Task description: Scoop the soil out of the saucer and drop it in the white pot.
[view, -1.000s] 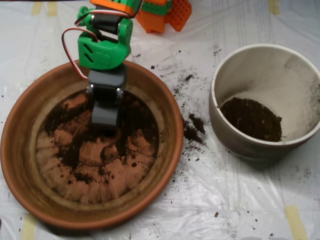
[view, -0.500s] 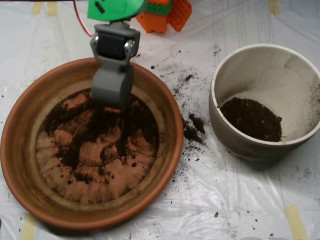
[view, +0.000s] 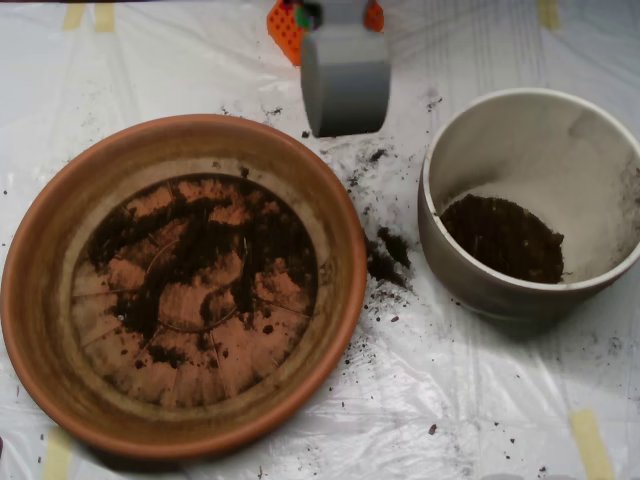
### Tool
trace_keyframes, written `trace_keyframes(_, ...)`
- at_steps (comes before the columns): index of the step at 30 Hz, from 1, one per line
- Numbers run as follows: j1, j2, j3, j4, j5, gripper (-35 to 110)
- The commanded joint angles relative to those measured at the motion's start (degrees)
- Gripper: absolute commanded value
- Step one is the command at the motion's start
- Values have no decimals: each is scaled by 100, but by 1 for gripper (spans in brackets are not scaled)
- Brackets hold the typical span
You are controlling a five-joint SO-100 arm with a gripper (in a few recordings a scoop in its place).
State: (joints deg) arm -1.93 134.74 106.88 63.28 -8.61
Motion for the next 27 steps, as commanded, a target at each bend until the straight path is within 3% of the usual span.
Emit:
trace_keyframes(1, -642, -369, -1310, 413, -70, -1)
trace_keyframes(9, -1881, -1898, -2681, 1204, -492, 0)
trace_keyframes(10, -1925, -2408, -3138, 1626, -466, 4)
trace_keyframes(12, -1969, -3331, -3911, 2320, -492, 35)
trace_keyframes(14, -1890, -3489, -3850, 2355, -466, 47)
trace_keyframes(27, -1055, -2435, -3190, 1872, 264, 43)
